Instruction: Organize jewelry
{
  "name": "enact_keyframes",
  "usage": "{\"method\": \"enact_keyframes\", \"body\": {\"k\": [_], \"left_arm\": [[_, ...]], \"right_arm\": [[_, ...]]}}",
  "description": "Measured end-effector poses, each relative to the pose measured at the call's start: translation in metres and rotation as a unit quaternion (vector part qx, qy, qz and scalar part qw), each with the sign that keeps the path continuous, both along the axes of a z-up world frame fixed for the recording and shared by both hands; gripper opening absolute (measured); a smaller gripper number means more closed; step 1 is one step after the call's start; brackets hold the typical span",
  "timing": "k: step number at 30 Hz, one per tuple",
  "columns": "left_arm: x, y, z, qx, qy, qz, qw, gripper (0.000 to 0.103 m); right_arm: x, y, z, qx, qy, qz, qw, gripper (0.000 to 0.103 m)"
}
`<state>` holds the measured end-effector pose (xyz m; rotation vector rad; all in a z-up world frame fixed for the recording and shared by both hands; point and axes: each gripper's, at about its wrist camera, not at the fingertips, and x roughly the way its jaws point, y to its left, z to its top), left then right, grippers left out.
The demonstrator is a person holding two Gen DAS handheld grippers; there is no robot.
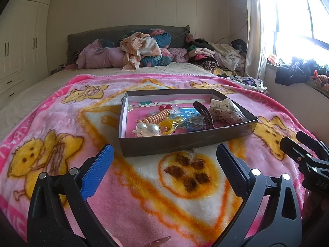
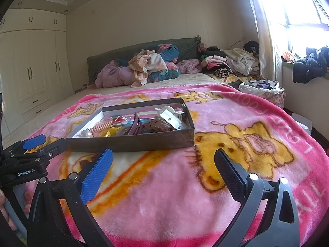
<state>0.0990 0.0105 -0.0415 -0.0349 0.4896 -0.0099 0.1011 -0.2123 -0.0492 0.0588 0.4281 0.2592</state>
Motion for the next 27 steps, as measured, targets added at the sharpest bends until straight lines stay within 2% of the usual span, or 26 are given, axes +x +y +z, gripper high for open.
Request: {"method": "enact_keyframes", "body": {"k": [17, 21, 27], "left_arm": [[-0.001, 0.005, 0.001, -0.010, 0.008, -0.010, 0.9999, 0.091], [0.002, 0.003, -0.005, 0.003, 0.023, 0.007, 0.9997, 0.091], [0.015, 0.015, -0.003, -0.004, 0.049, 0.031, 0.9983, 0.091]], "right_arm": [[0.000, -0.001, -0.001, -0.003, 0.004, -0.007, 1.000, 0.097], [0.001, -0.003, -0.002, -0.001, 0.007, -0.011, 1.000, 0.097], [0.004, -0.016, 0.004, 0.025, 0.011, -0.020, 0.999, 0.097]]}}
